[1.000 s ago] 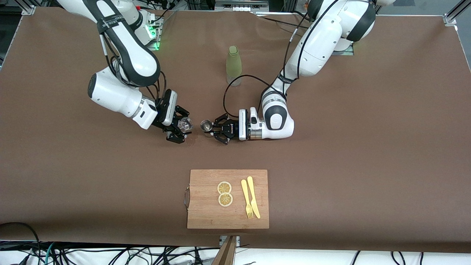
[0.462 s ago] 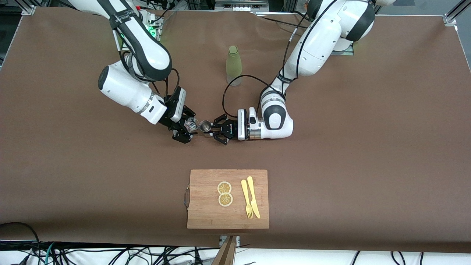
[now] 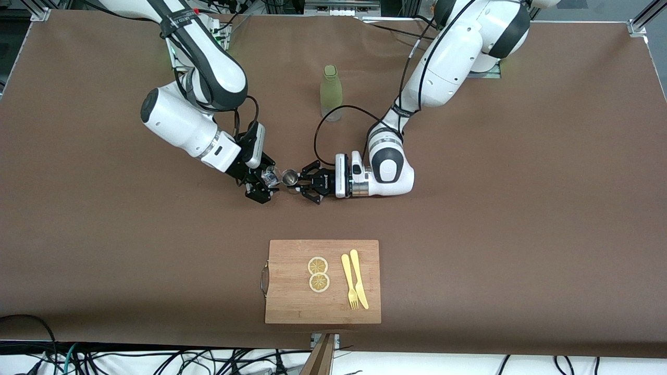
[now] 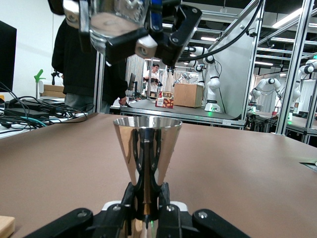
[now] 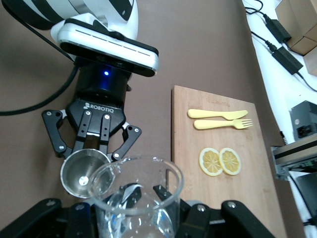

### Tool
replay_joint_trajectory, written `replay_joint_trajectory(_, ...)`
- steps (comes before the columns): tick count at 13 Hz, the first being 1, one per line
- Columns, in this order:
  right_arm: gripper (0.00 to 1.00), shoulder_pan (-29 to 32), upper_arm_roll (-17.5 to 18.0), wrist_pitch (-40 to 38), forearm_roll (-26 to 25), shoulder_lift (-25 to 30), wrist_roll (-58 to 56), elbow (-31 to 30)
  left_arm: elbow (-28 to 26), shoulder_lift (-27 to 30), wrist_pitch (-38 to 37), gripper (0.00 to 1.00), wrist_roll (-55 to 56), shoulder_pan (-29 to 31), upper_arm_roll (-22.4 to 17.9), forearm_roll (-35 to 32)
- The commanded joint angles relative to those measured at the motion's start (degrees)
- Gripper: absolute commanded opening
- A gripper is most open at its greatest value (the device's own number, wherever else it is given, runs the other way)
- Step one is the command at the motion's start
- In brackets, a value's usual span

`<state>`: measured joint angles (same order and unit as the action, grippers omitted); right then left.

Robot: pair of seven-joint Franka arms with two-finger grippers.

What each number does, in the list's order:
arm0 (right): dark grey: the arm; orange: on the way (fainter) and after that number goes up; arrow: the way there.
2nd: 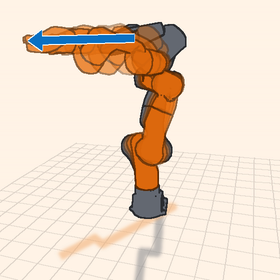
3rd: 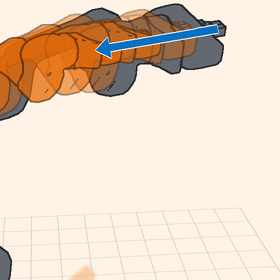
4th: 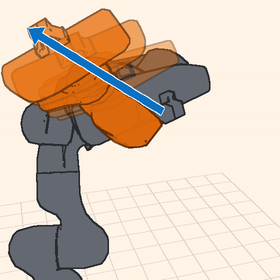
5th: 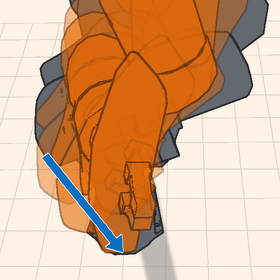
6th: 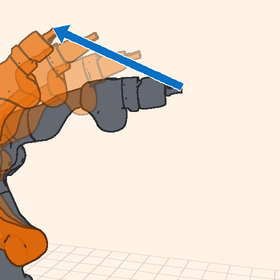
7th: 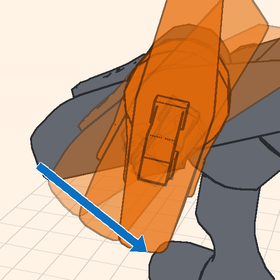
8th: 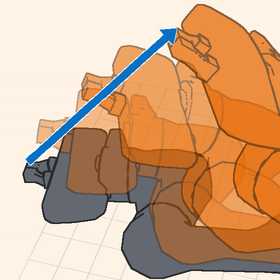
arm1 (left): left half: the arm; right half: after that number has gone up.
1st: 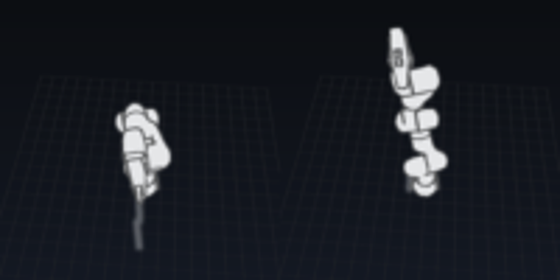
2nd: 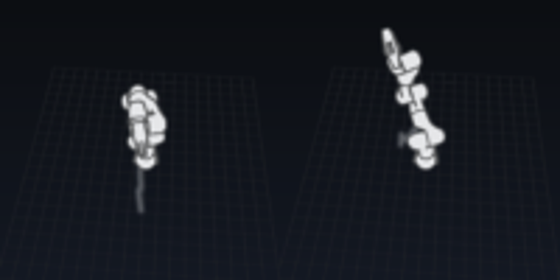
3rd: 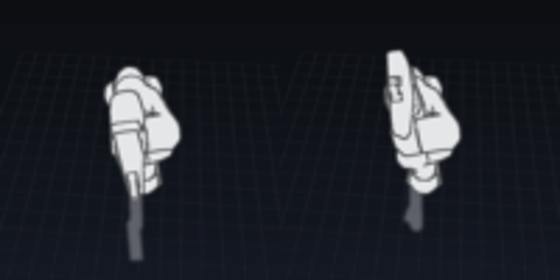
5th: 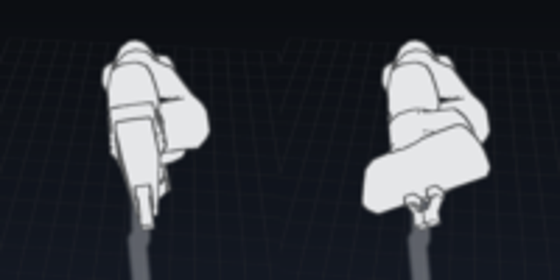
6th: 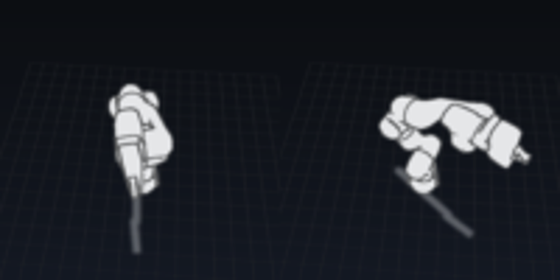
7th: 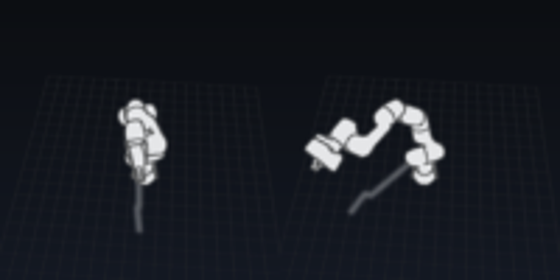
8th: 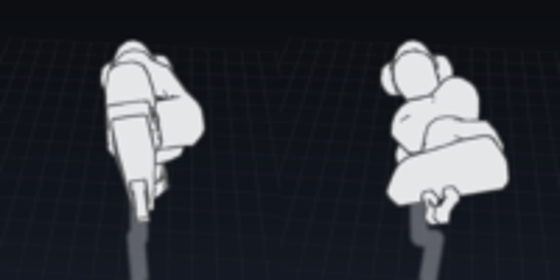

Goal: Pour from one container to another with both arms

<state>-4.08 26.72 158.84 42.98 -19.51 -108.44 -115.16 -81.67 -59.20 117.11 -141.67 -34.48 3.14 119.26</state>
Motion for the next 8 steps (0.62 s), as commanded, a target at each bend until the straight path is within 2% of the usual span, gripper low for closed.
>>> replay_joint_trajectory(1,0.24,-1.19,-0.18,3.14,-2.02,1.40,-0.11,-0.85,1.77,-0.83,1.54,0.00,-1.77,-1.11,-0.42,2.55)
replay_joint_trajectory(8,0.24,-3.04,-2.02,3.32,-6.15,2.10,-1.08,-1.38,2.48,-1.10,2.86,0.00,-1.77,-1.38,-0.42,2.64)
